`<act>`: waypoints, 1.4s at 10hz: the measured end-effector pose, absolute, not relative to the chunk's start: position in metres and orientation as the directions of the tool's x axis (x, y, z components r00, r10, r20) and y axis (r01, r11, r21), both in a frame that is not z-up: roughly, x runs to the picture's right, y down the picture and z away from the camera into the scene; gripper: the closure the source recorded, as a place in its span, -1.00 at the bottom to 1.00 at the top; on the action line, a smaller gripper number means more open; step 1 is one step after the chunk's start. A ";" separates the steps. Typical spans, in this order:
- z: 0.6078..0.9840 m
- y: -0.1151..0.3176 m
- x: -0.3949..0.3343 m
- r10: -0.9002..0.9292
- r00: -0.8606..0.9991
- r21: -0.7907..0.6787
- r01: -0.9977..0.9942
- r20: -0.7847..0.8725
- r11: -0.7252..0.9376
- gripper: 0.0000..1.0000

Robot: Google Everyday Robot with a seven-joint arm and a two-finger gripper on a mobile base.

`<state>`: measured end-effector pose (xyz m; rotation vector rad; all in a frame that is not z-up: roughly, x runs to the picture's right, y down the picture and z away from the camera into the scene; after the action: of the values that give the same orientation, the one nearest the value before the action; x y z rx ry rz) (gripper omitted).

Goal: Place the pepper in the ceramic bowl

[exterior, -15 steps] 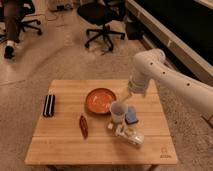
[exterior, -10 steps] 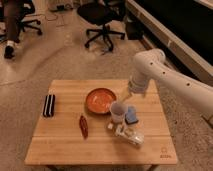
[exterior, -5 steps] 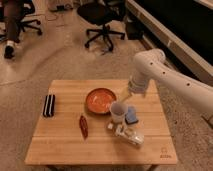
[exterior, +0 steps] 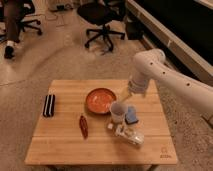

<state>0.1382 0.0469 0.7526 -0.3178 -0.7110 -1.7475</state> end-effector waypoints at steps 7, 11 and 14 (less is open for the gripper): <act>0.752 0.047 0.138 -0.778 -0.304 0.294 0.942 0.550 -0.160 -0.60; 0.734 0.060 0.065 -0.744 -0.454 0.342 0.885 0.490 -0.315 -0.60; 0.735 0.090 0.004 -0.684 -0.539 0.378 0.839 0.491 -0.390 -0.60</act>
<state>0.0037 0.0904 0.7349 -0.3169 -0.7421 -2.0255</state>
